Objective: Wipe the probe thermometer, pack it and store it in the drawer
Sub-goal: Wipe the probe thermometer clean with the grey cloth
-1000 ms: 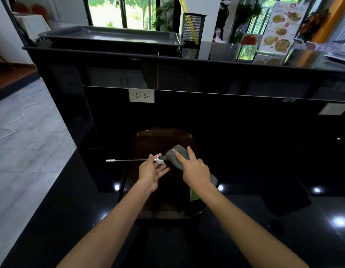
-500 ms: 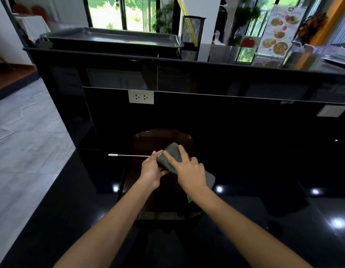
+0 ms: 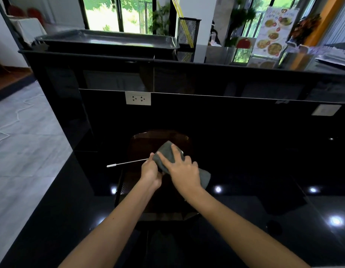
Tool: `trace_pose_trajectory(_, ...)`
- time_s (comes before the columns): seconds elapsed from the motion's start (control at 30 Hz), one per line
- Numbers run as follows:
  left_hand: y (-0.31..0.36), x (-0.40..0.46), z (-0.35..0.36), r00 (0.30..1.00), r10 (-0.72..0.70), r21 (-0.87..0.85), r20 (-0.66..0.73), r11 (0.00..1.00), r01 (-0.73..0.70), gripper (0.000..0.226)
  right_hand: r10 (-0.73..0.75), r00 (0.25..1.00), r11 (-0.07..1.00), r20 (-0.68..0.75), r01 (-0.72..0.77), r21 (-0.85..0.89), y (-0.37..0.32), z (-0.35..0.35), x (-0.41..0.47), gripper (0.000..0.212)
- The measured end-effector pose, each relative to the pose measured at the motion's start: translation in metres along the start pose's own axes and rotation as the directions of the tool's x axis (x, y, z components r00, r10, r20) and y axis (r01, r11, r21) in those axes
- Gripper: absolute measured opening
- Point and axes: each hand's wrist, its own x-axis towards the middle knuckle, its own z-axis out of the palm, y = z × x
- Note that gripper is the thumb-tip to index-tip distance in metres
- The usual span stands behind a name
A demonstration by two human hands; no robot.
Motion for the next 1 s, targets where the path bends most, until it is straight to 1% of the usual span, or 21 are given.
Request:
trace_pose_trajectory(0.07, -0.001, 0.0, -0.003, 1.0, 0.004, -0.011, 0.007, 1.0, -0.004, 0.033, -0.011, 1.0, 0.999, -0.012, 0.011, -0.032, 0.008, 0.002, 0.0, 0.077)
trace_pose_trajectory(0.13, -0.001, -0.001, -0.009, 0.999, 0.022, 0.003, 0.032, 1.0, -0.022, 0.034, 0.014, 0.998, 0.999, 0.062, -0.012, -0.03, 0.023, 0.004, 0.004, 0.074)
trace_pose_trajectory(0.17, 0.0, -0.001, -0.011, 0.999, 0.036, 0.019, 0.034, 0.999, -0.036, 0.034, 0.041, 0.992, 0.999, 0.116, -0.04, -0.012, 0.031, 0.006, 0.006, 0.07)
trace_pose_trajectory(0.23, 0.003, 0.0, -0.016, 0.997, 0.065, 0.06, 0.032, 0.996, -0.067, 0.033, 0.133, 0.974, 0.99, 0.186, -0.141, 0.032, 0.045, 0.009, 0.009, 0.066)
trace_pose_trajectory(0.3, 0.006, 0.001, -0.02, 0.997, 0.075, 0.105, 0.033, 0.991, -0.078, 0.035, 0.232, 0.947, 0.964, 0.222, -0.254, 0.077, 0.055, 0.007, 0.014, 0.073)
trace_pose_trajectory(0.33, 0.008, 0.002, -0.021, 0.997, 0.074, 0.125, 0.034, 0.989, -0.078, 0.036, 0.26, 0.939, 0.952, 0.224, -0.288, 0.102, 0.056, 0.004, 0.016, 0.077)
trace_pose_trajectory(0.37, 0.009, 0.002, -0.021, 0.997, 0.068, 0.137, 0.04, 0.988, -0.073, 0.036, 0.262, 0.942, 0.949, 0.208, -0.291, 0.123, 0.052, 0.0, 0.019, 0.079)
trace_pose_trajectory(0.4, 0.009, 0.002, -0.018, 0.997, 0.061, 0.133, 0.048, 0.989, -0.067, 0.037, 0.235, 0.956, 0.957, 0.175, -0.259, 0.13, 0.044, -0.004, 0.019, 0.078)
trace_pose_trajectory(0.5, 0.008, 0.001, -0.011, 0.997, 0.041, 0.042, 0.065, 0.998, -0.044, 0.038, 0.07, 0.995, 0.993, 0.073, -0.077, 0.092, 0.019, -0.006, 0.012, 0.076)
trace_pose_trajectory(0.57, 0.01, 0.003, -0.012, 0.998, 0.043, 0.023, 0.054, 0.999, -0.044, 0.039, 0.036, 0.999, 0.998, 0.021, -0.037, 0.06, 0.018, -0.005, 0.007, 0.076)
trace_pose_trajectory(0.6, 0.01, 0.004, -0.016, 0.998, 0.043, 0.031, 0.049, 0.999, -0.044, 0.039, 0.035, 0.999, 0.998, 0.022, -0.037, 0.053, 0.023, -0.002, 0.006, 0.076)
trace_pose_trajectory(0.67, 0.013, 0.005, -0.022, 0.999, 0.027, 0.061, 0.036, 0.998, -0.029, 0.039, 0.091, 0.989, 0.991, 0.112, -0.101, 0.086, 0.036, 0.004, 0.006, 0.078)
trace_pose_trajectory(0.73, 0.016, 0.004, -0.025, 1.0, 0.0, 0.077, 0.02, 0.997, -0.002, 0.039, 0.193, 0.957, 0.956, 0.216, -0.233, 0.176, 0.047, 0.004, 0.008, 0.081)
trace_pose_trajectory(0.77, 0.017, 0.004, -0.024, 1.0, 0.001, 0.081, 0.017, 0.997, -0.002, 0.039, 0.235, 0.945, 0.936, 0.227, -0.283, 0.208, 0.049, 0.003, 0.009, 0.082)
trace_pose_trajectory(0.83, 0.019, 0.004, -0.022, 0.999, 0.036, 0.064, 0.0, 0.997, -0.036, 0.038, 0.285, 0.94, 0.917, 0.186, -0.324, 0.231, 0.047, -0.002, 0.013, 0.081)
trace_pose_trajectory(0.9, 0.017, 0.003, -0.017, 0.996, 0.079, 0.034, -0.035, 0.996, -0.078, 0.035, 0.29, 0.949, 0.921, 0.119, -0.311, 0.234, 0.037, -0.01, 0.016, 0.081)
trace_pose_trajectory(1.0, 0.008, 0.0, -0.007, 0.993, 0.083, -0.007, -0.085, 0.996, -0.084, 0.032, 0.201, 0.98, 0.968, -0.01, -0.197, 0.158, 0.008, -0.018, 0.013, 0.077)
